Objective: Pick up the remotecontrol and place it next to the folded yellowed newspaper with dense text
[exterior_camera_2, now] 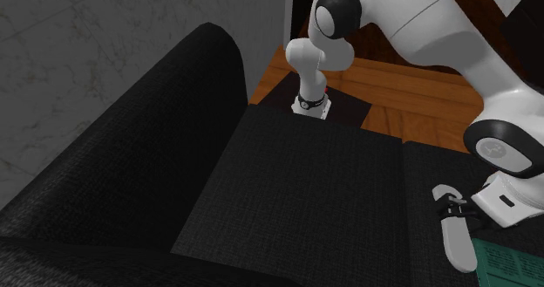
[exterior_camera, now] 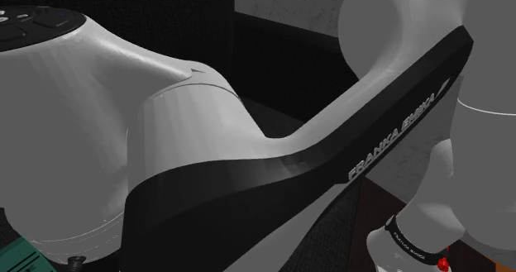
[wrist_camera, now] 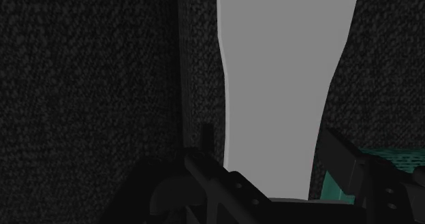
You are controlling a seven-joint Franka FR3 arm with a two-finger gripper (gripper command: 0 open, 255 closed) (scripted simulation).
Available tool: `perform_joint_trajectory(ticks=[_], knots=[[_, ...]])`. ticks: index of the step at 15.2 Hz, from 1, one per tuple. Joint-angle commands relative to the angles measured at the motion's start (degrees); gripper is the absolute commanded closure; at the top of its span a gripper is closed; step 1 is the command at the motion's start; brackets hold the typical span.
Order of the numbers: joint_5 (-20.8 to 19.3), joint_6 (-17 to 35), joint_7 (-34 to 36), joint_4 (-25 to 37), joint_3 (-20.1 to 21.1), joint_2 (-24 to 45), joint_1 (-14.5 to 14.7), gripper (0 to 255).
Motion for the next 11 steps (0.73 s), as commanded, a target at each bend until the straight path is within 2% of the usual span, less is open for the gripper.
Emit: perform_joint_trajectory(ticks=[1,2,7,11], knots=[[-0.01,0.02,0.01,0.00,0.00,0.00,0.00,255],[-0.01,0.03,0.01,0.00,0.00,0.00,0.00,0],[-0.01,0.03,0.01,0.00,0.00,0.00,0.00,0],[2.32,-5.95,-1.49,4.03,1.23,-2.63,-0.42,0]])
